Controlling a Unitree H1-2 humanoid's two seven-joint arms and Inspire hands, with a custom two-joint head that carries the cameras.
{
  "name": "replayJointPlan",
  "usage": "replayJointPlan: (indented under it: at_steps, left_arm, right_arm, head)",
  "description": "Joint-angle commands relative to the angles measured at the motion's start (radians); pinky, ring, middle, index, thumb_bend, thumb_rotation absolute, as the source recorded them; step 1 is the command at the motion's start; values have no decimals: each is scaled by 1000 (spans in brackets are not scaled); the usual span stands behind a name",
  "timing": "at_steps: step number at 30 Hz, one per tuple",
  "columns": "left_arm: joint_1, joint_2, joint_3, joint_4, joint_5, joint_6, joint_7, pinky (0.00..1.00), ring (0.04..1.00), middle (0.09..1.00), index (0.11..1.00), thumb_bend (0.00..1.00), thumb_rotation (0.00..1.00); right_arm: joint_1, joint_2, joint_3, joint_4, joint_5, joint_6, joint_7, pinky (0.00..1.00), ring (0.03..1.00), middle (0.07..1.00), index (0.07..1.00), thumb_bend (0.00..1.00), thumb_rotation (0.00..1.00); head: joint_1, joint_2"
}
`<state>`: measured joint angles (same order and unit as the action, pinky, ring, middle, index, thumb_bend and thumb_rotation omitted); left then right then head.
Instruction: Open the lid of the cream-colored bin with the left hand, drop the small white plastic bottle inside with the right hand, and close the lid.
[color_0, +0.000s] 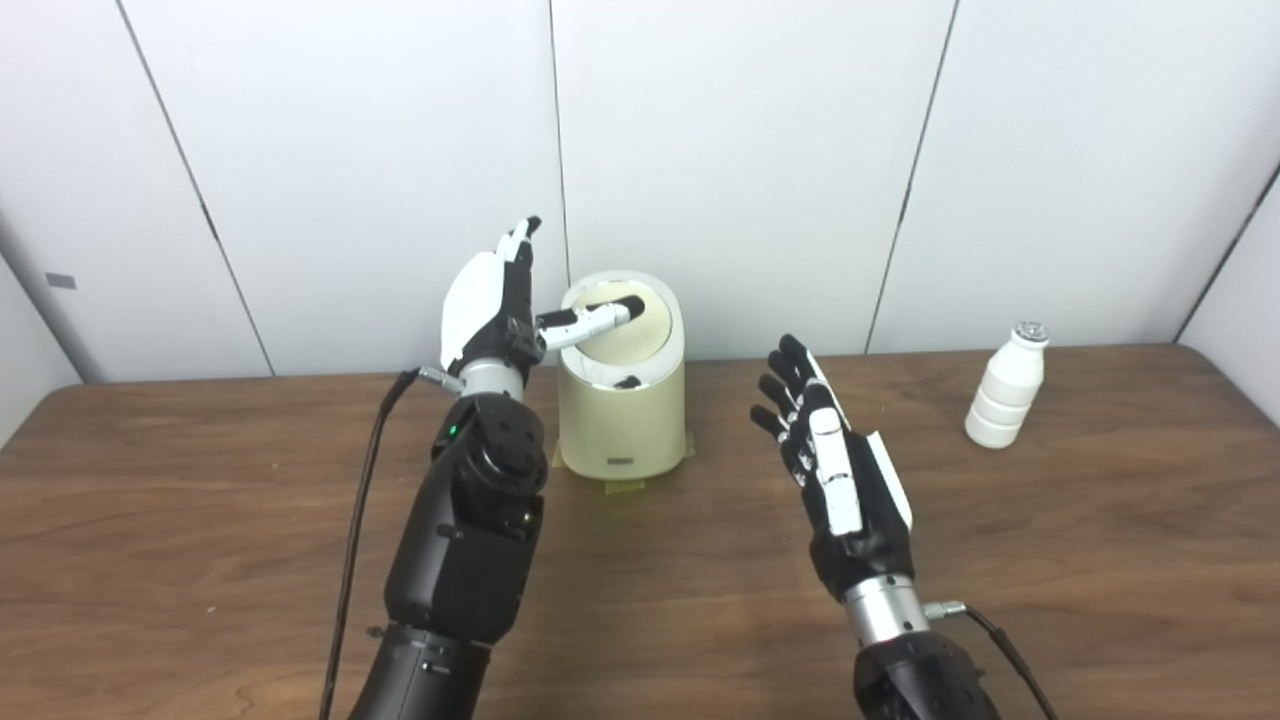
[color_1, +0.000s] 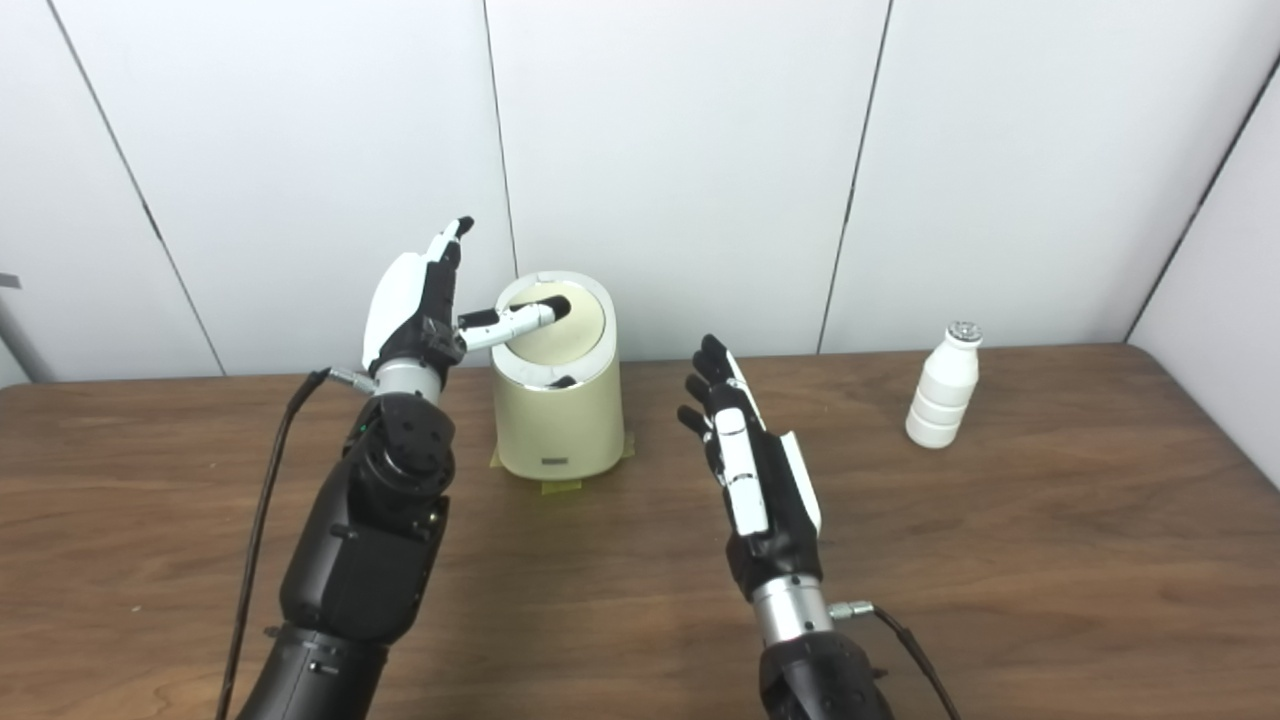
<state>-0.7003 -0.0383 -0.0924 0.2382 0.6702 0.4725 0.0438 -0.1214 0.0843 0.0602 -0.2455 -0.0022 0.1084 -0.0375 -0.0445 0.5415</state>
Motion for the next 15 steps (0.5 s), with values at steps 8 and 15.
replayJointPlan:
  at_steps: [8,15]
  left_arm:
    - [-60,-20,-19,33,19,-3,33,1000,1000,1000,1000,946,295]
    - [-66,-18,-33,74,53,-3,54,1000,1000,1000,1000,941,227]
  right_arm:
    - [-24,6,3,-46,4,-10,7,911,950,959,948,149,1000]
    - [-23,9,4,-49,4,0,5,912,951,961,950,146,1000]
  head:
    - [-4,7]
    - [-5,8]
